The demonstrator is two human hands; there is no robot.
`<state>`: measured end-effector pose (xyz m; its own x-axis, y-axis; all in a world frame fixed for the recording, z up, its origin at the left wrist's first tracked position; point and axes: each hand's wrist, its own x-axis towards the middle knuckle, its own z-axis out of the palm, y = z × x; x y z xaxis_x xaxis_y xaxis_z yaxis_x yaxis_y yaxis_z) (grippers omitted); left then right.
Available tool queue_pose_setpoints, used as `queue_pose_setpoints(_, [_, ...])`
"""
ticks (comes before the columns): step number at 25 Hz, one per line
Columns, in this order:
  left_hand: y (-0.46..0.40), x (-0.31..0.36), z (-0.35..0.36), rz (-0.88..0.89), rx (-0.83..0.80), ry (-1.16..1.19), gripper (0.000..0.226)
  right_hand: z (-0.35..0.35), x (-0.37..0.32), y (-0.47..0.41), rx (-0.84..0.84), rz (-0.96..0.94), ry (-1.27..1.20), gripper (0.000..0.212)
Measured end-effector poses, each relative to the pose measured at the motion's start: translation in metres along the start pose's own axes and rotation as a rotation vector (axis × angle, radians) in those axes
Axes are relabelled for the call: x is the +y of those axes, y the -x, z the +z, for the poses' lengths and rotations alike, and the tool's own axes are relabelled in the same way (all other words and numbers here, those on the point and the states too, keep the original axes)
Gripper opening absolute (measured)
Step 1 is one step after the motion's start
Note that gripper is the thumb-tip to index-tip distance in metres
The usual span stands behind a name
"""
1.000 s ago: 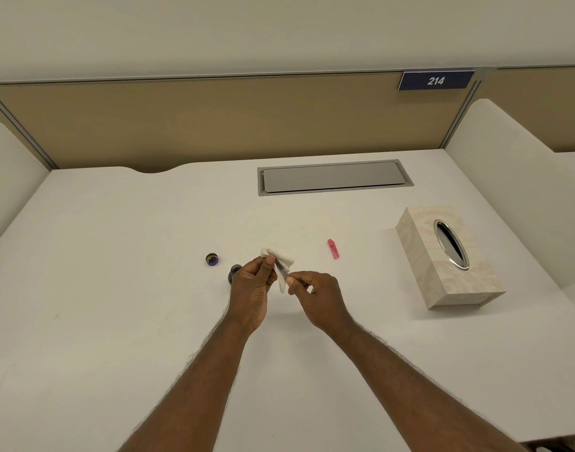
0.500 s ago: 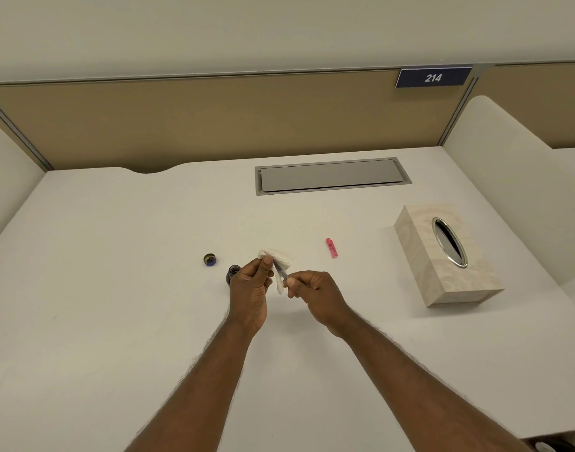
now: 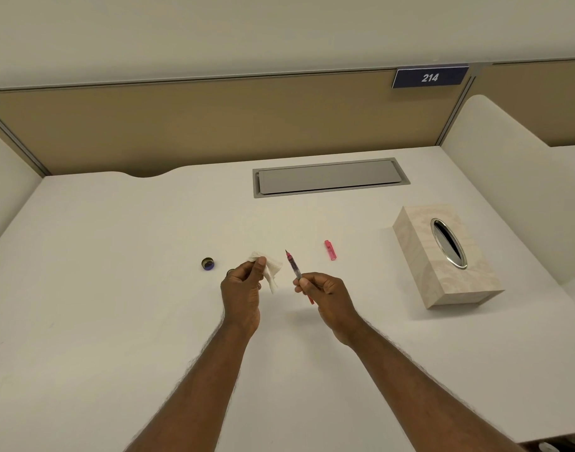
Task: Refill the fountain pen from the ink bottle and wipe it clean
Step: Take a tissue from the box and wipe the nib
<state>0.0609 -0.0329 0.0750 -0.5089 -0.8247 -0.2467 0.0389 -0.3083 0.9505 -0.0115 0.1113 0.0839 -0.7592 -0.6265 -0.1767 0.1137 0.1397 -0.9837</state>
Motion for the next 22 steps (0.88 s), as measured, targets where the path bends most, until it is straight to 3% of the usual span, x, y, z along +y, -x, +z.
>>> queue_pose_setpoints(4, [0.015,0.010,0.005,0.087,-0.076,-0.165,0.036,0.001,0.000,-0.002,0.055,-0.022,-0.002,0.015])
queue_pose_setpoints(8, [0.015,0.006,0.007,0.122,-0.083,-0.264,0.014,0.002,0.003,-0.002,0.059,-0.022,0.022,0.015])
queue_pose_setpoints(12, [0.018,0.005,0.010,0.174,-0.088,-0.246,0.032,0.002,0.006,-0.003,0.066,-0.012,0.033,0.015])
queue_pose_setpoints(15, [0.018,0.002,0.009,0.248,-0.130,-0.342,0.018,0.001,0.006,-0.004,0.073,-0.015,0.029,0.015])
queue_pose_setpoints(22, [0.017,-0.004,0.010,0.230,-0.199,-0.381,0.012,0.004,0.009,-0.005,0.066,-0.019,0.076,0.014])
